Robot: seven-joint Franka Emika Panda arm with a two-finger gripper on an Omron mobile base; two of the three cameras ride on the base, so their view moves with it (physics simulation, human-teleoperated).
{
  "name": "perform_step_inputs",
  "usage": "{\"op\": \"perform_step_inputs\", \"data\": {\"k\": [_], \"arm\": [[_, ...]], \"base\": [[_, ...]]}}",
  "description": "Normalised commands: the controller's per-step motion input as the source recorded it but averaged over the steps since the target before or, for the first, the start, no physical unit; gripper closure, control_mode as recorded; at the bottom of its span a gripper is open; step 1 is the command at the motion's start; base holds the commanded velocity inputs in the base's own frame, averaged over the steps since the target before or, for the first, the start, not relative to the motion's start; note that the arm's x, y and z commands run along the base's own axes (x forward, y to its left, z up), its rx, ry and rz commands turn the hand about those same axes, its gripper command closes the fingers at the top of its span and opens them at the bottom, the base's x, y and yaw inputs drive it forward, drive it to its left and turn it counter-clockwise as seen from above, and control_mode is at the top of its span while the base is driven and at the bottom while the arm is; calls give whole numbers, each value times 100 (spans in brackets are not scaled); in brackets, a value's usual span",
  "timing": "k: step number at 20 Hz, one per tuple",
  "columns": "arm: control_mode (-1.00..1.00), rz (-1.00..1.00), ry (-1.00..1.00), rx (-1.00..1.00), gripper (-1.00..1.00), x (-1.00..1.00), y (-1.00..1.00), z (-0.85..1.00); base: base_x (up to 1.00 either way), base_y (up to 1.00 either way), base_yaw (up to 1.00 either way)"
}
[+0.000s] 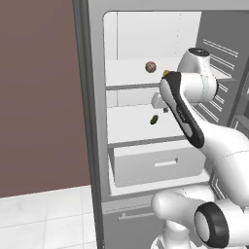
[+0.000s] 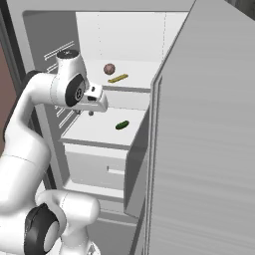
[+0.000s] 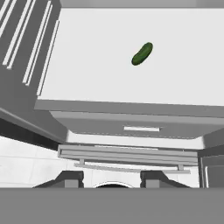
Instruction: Pick the egg and butter from the fridge and place them by the bowl for mixing.
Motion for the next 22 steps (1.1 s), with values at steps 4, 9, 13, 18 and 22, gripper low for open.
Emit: {"op": "perform_step_inputs", "data": {"k": [4, 9, 13, 18, 22], "arm": [[-100, 0, 0, 0, -100, -6, 0, 0], [-100, 0, -20, 0, -100, -8, 1, 4], [-100, 0, -40, 0, -100, 2, 7, 31], [-100, 0, -36, 0, -100, 13, 5, 44], [-100, -1, -11, 0, -100, 30, 5, 48]], "base": [[0, 0, 0], [0, 0, 0], [0, 0, 0], [0, 0, 0], [0, 0, 0]]}}
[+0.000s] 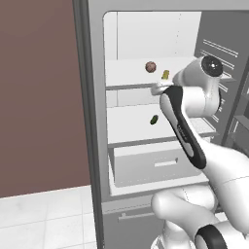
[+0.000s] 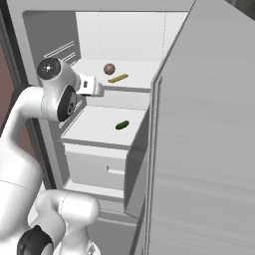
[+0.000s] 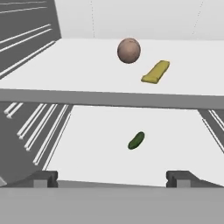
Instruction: Pick the egg and butter from the fridge and place them by the bowl for mixing.
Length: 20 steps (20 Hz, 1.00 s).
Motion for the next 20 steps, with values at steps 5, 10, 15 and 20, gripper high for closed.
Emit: {"op": "perform_step_inputs", "data": {"k": [5, 10, 15, 20], "arm": [[-100, -2, -1, 0, -100, 38, 0, 52], [-100, -1, 0, 0, -100, 39, -2, 44], [-100, 0, 0, 0, -100, 48, -14, 8], [-100, 0, 0, 0, -100, 63, -14, 0]], "base": [[0, 0, 0], [0, 0, 0], [0, 0, 0], [0, 0, 0]]}}
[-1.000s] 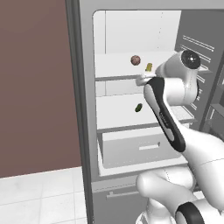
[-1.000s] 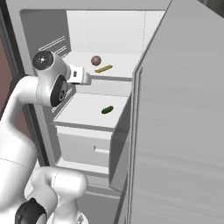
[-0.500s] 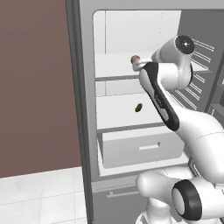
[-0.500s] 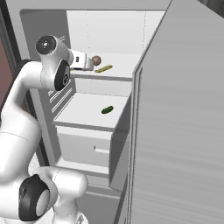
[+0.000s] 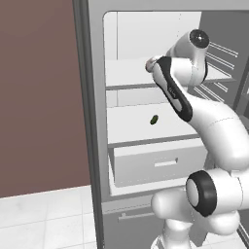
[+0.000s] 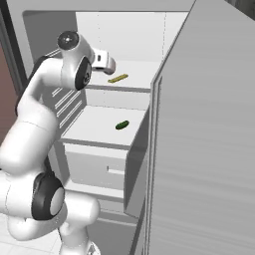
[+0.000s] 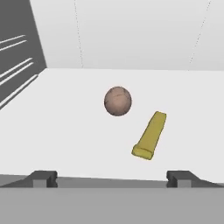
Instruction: Pick the egg and butter from the fridge and place them by the bowl for mixing.
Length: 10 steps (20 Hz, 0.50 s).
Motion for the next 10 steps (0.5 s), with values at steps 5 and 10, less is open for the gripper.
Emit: {"op": "perform_step_inputs", "data": {"k": [5, 10], "arm": [[-100, 0, 1, 0, -100, 64, -10, -3], [-100, 1, 6, 0, -100, 57, -4, -19]], "base": [[0, 0, 0], [0, 0, 0]]}}
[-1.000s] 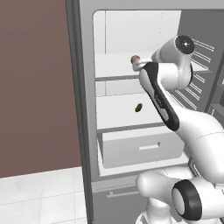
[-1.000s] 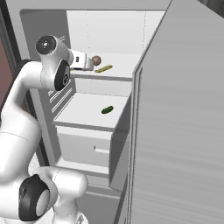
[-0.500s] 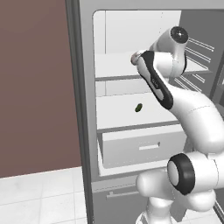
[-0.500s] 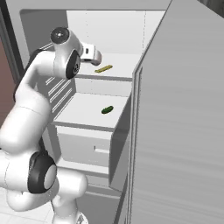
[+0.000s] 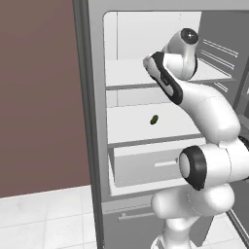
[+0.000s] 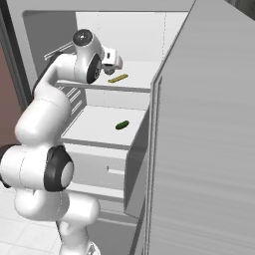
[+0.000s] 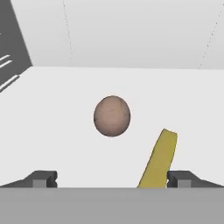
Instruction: Pick the egg and butter from the fridge and place them by the bowl for mixing.
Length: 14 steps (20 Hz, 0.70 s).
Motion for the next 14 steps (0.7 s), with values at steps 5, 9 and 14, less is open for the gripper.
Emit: {"op": "perform_step_inputs", "data": {"k": [5, 9, 14], "arm": [[-100, 7, 4, 0, -100, 44, 0, -22], [-100, 10, 0, 0, -100, 38, 0, -16], [-100, 7, 0, 0, -100, 42, 0, -14]], "base": [[0, 0, 0], [0, 0, 0], [0, 0, 0]]}}
